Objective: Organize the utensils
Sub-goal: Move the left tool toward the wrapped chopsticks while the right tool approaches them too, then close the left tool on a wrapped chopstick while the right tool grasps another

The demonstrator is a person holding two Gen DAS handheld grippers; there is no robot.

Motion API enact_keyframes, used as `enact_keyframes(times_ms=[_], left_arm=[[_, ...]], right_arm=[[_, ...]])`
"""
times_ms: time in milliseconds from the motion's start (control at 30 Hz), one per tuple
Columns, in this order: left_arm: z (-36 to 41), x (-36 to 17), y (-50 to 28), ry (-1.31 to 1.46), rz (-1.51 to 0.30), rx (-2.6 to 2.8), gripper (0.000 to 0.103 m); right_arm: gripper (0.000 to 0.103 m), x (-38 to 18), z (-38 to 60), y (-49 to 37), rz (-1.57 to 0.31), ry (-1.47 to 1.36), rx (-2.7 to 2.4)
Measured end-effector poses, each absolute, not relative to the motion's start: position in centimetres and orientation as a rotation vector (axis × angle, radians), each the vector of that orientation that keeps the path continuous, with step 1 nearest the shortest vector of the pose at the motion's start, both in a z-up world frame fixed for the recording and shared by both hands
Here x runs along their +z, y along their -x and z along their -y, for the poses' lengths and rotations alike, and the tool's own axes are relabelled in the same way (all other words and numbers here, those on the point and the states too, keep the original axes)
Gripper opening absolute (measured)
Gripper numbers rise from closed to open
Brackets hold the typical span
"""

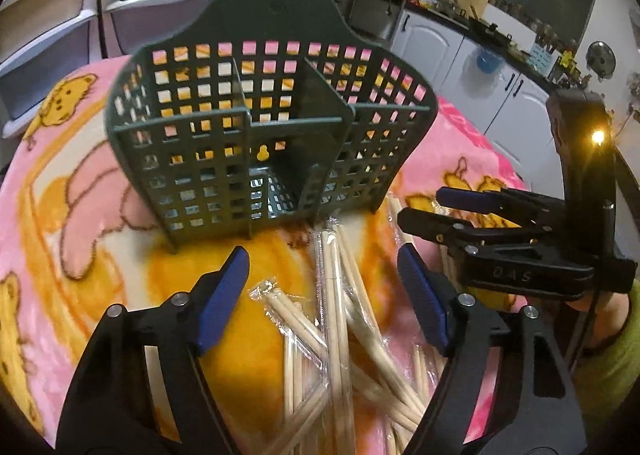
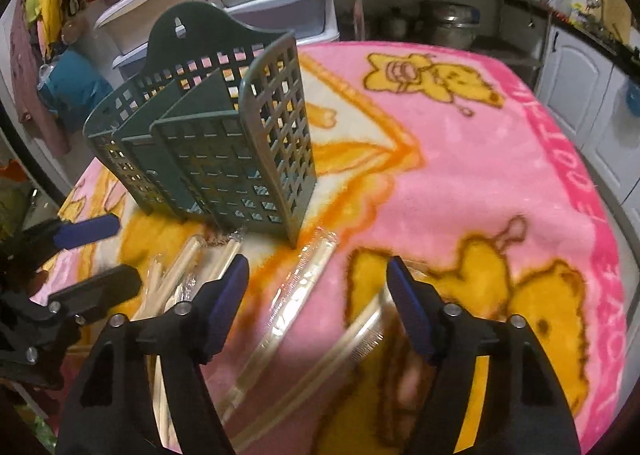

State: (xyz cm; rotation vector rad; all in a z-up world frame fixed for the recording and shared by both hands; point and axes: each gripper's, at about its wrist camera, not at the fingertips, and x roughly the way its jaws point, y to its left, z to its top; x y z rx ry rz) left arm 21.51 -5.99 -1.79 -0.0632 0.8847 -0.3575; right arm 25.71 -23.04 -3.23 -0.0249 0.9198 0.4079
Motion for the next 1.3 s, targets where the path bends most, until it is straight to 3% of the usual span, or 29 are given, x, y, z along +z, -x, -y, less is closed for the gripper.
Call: enact_keyframes(times_ms=[67,433,600,733,900,1300], left_arm=[[6.2,-2.2,-22.1,0.063,-0.911,-0.369,0.055],[6.4,-3.8,-24.0,0.084,-0.986,-0.374,0.036],[6.2,-4.2,-24.6,0.108,-1.011,-0.372,0.027],[6.1,-4.4,-25.1,0.118,-1.026,-0.374,0.014],[5.7,-4.0,-25.0,0.131,-1.019,-0.379,0.006],[2.9,2.5,-21.5,0.161,-0.842,-0.41,0.003]], right_arm=[[0.061,-3.7,23.1,-26.4,-0.944,0.021,0.414],[0.04,-5.4,22.6,-28.7,-1.036,0.011,0.425],[0.022,-5.6,22.8,-29.1,-1.043,0.012,0.397],[0.018,-5.5,23.7,-29.1,-1.049,-0.04,0.412],[0.016,-4.8,24.7,-28.7,-1.037,-0.099,0.437],[0.013,1.2,24.8,-25.1,-0.874,-0.128,0.549]])
